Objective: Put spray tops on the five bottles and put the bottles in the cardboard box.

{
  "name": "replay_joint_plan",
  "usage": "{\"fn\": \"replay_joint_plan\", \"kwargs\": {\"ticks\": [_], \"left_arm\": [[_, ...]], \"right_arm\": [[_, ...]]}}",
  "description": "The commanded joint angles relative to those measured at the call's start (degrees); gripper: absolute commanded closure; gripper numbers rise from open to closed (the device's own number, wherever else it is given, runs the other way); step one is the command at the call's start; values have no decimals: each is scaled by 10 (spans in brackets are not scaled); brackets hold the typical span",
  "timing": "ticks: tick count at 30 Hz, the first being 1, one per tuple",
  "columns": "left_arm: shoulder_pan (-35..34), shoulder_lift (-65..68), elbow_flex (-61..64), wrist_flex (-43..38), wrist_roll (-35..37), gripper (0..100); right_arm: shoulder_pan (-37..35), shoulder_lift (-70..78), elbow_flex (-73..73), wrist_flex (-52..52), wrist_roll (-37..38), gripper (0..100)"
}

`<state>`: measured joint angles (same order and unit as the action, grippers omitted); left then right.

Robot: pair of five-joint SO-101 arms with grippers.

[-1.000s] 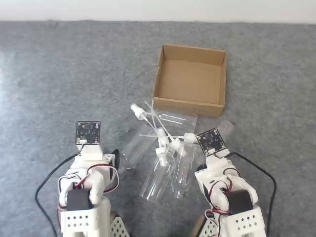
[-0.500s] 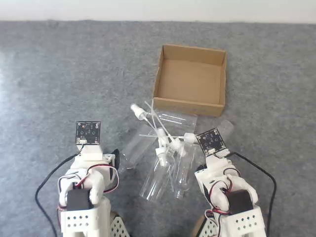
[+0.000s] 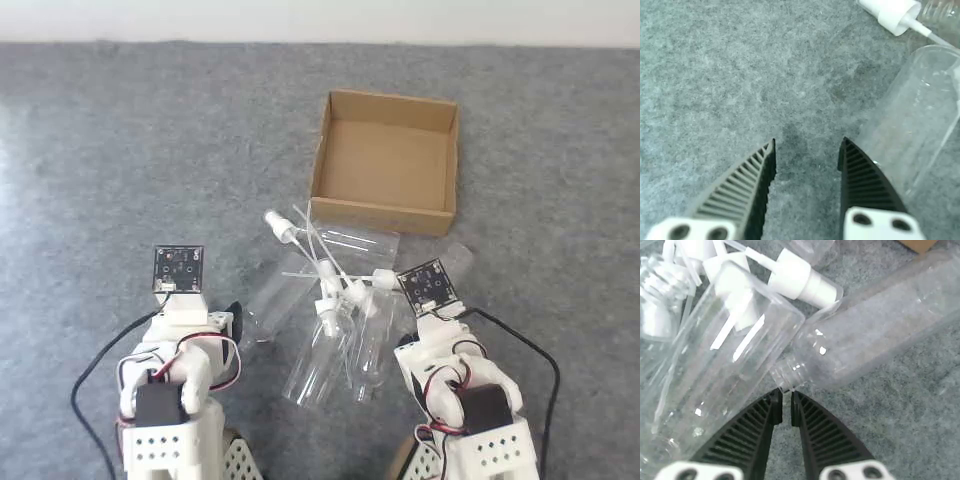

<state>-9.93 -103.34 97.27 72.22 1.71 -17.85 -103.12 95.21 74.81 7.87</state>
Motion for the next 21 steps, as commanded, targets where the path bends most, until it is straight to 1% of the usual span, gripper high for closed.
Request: {"fn": "replay_joint_plan", "kwargs": {"ticks": [1,12,21], "left_arm": [[-1,-10,-7,1,-3,812],[0,-10,-7,1,-3,812],[0,-11,-7,1,-3,810]], "right_arm": [[-1,-9,12,3,0,991],[-1,-9,12,3,0,991],[-17,-9,12,3,0,990]]}}
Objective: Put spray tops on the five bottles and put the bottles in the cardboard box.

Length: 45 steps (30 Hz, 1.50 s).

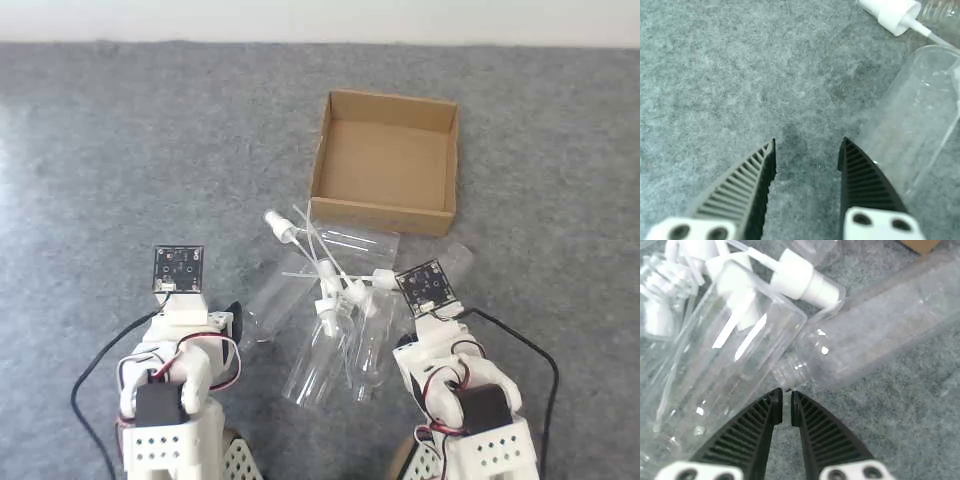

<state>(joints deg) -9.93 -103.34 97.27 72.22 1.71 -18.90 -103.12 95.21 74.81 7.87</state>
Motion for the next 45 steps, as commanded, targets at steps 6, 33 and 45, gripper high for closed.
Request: {"fn": "replay_joint_plan", "kwargs": {"ticks": [6,33,45], "left_arm": [[1,-11,-10,1,-5,811],[11,-11,-75,-43,-76,984],[11,-11,-71,-43,-79,985]], "right_arm": [[-2,-9,12,2,3,990],[176,-9,-47,0,0,991],[212,-9,-136,0,4,991]]}}
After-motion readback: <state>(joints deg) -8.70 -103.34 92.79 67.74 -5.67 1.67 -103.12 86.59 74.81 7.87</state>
